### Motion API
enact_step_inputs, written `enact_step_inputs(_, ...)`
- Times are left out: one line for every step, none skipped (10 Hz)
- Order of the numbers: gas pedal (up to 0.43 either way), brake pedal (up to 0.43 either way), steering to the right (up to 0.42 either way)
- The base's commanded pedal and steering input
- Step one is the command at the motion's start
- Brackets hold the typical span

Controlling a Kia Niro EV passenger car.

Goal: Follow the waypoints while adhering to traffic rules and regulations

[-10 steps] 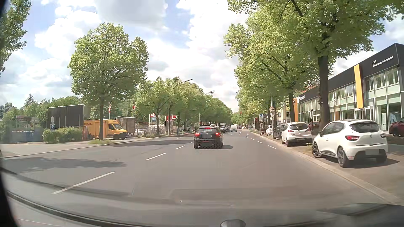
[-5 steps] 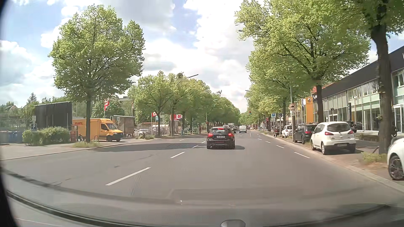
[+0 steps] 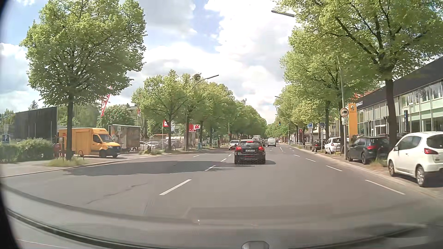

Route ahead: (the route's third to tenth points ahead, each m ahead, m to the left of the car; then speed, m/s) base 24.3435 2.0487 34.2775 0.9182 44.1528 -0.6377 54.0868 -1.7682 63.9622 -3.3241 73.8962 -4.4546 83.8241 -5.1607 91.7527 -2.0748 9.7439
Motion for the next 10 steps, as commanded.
enact_step_inputs(0.169, 0.018, 0.017)
enact_step_inputs(0.157, 0.018, 0.025)
enact_step_inputs(0.150, 0.024, 0.029)
enact_step_inputs(0.118, 0.024, 0.033)
enact_step_inputs(0.110, 0.024, 0.034)
enact_step_inputs(0.098, 0.018, 0.033)
enact_step_inputs(0.098, 0.018, 0.028)
enact_step_inputs(0.098, 0.018, 0.018)
enact_step_inputs(0.098, 0.024, 0.008)
enact_step_inputs(0.087, 0.018, 0.006)
